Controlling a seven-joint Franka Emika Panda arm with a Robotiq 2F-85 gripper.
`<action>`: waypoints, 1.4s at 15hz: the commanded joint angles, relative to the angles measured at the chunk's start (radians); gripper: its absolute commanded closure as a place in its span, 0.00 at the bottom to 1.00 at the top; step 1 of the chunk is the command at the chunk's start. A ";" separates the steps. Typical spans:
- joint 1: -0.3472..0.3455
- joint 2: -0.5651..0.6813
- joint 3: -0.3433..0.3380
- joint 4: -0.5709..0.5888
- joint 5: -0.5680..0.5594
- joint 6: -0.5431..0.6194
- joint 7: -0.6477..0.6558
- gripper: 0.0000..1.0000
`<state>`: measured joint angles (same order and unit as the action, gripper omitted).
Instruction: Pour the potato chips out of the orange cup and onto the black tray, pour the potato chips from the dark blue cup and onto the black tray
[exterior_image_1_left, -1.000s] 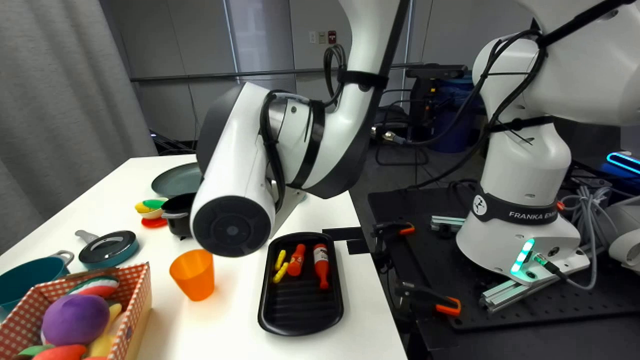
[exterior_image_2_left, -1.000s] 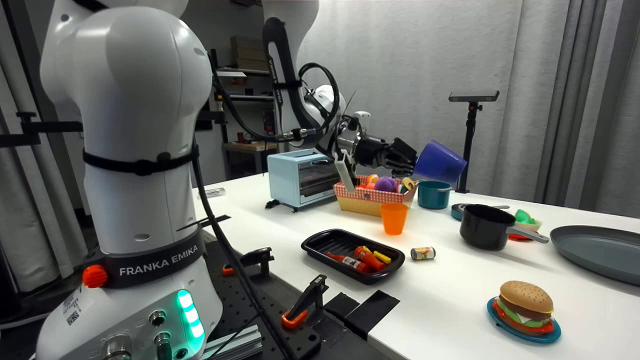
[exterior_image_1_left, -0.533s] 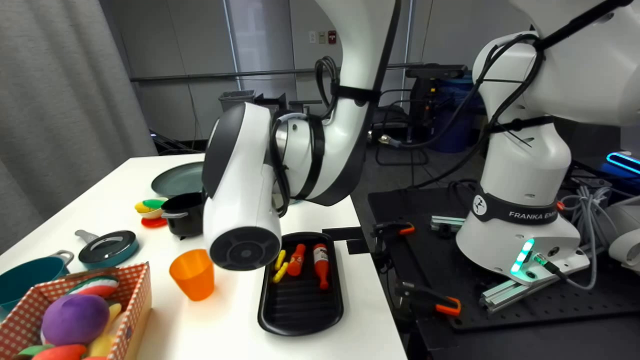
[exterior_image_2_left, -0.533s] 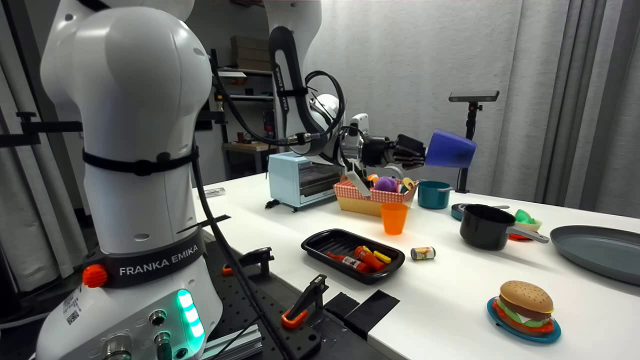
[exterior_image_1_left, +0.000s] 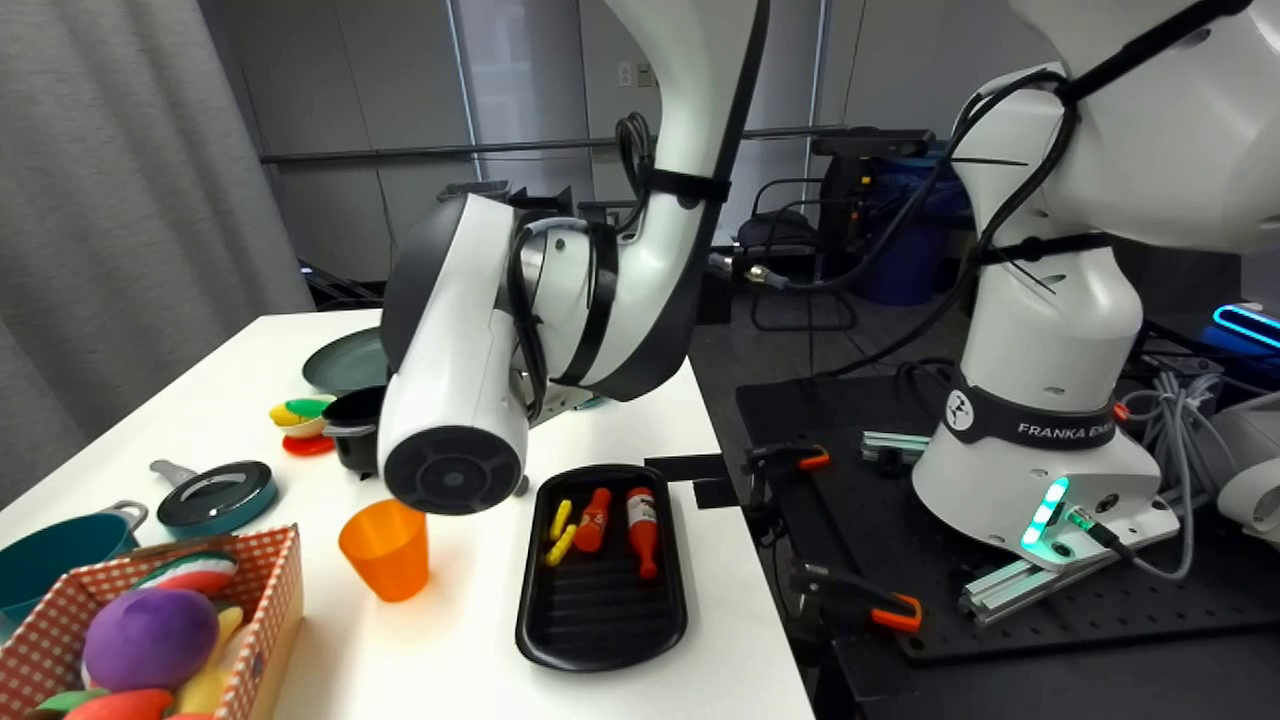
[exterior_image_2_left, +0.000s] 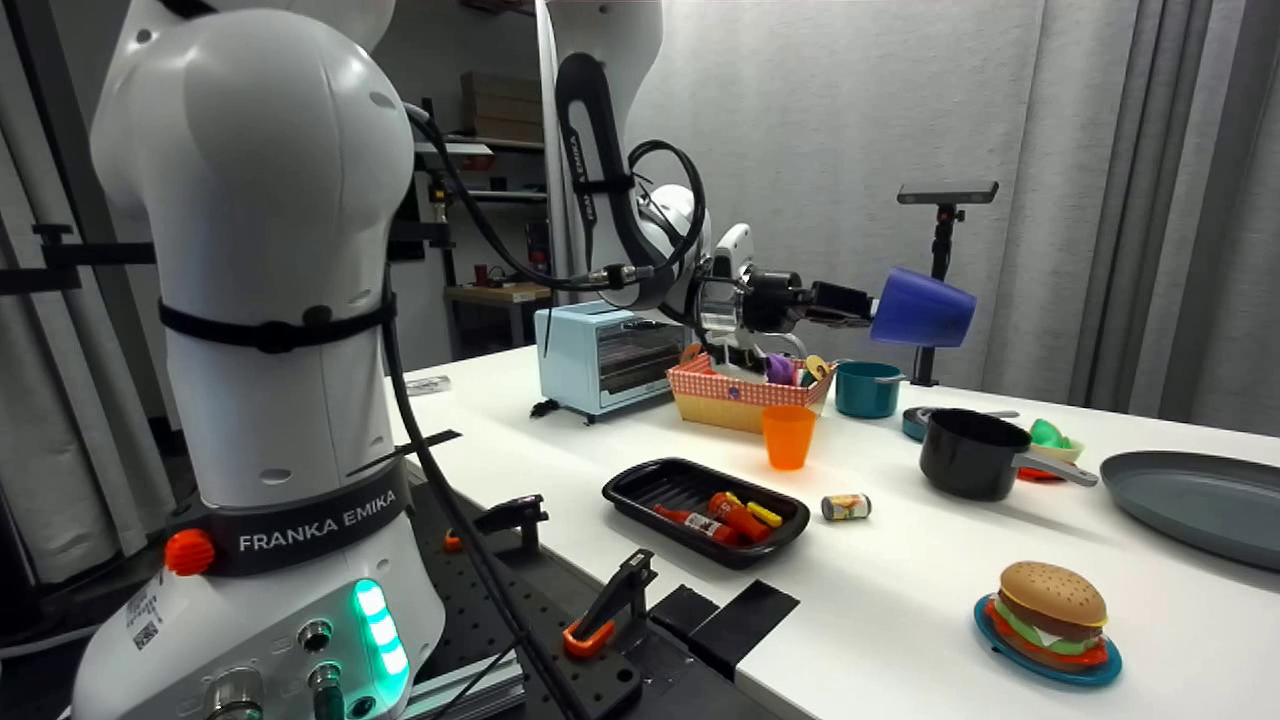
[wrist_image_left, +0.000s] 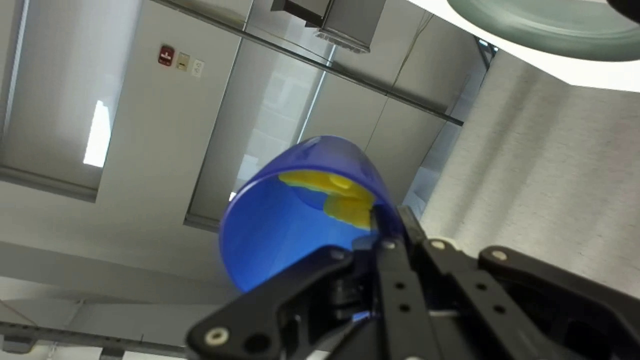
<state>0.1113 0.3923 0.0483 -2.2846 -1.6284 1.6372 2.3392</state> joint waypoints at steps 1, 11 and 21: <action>-0.018 0.028 0.006 0.027 -0.099 -0.019 0.088 0.99; -0.027 0.115 0.012 0.056 -0.374 -0.314 0.156 0.99; -0.056 0.168 0.057 0.139 -0.287 -0.270 0.433 0.99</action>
<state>0.0697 0.5329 0.0938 -2.1754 -1.9069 1.3759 2.6385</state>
